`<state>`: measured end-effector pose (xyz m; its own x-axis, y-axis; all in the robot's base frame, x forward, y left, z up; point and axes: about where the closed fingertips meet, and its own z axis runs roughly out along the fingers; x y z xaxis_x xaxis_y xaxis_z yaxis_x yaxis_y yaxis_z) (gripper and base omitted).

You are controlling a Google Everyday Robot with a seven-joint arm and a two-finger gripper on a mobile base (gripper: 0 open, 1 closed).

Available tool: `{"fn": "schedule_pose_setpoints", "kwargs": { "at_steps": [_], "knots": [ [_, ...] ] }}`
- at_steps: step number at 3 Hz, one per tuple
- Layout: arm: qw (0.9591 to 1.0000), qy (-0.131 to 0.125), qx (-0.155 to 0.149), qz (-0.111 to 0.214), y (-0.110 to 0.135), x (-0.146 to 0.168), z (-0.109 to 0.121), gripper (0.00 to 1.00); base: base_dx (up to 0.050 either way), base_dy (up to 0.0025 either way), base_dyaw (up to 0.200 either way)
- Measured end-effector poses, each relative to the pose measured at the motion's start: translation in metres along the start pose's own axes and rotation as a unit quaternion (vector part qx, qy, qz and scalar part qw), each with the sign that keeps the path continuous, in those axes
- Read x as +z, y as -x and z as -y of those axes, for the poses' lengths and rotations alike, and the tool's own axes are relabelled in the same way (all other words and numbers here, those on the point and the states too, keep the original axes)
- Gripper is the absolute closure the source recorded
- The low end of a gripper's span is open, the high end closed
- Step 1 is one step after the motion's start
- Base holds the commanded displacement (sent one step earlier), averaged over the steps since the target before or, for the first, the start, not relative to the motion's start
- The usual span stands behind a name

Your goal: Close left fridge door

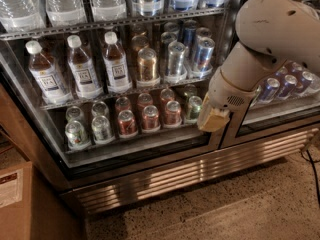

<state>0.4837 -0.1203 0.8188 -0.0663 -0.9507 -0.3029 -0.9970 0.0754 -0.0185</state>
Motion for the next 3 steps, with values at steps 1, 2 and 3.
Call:
{"fn": "schedule_pose_setpoints", "kwargs": {
  "at_steps": [1, 2, 3],
  "knots": [
    [1.0000, 0.000, 0.000, 0.000, 0.0000, 0.0000, 0.0000, 0.11, 0.000, 0.00000, 0.000],
    [1.0000, 0.000, 0.000, 0.000, 0.0000, 0.0000, 0.0000, 0.00, 0.000, 0.00000, 0.000],
    [1.0000, 0.000, 0.000, 0.000, 0.0000, 0.0000, 0.0000, 0.00, 0.000, 0.00000, 0.000]
  ]
}}
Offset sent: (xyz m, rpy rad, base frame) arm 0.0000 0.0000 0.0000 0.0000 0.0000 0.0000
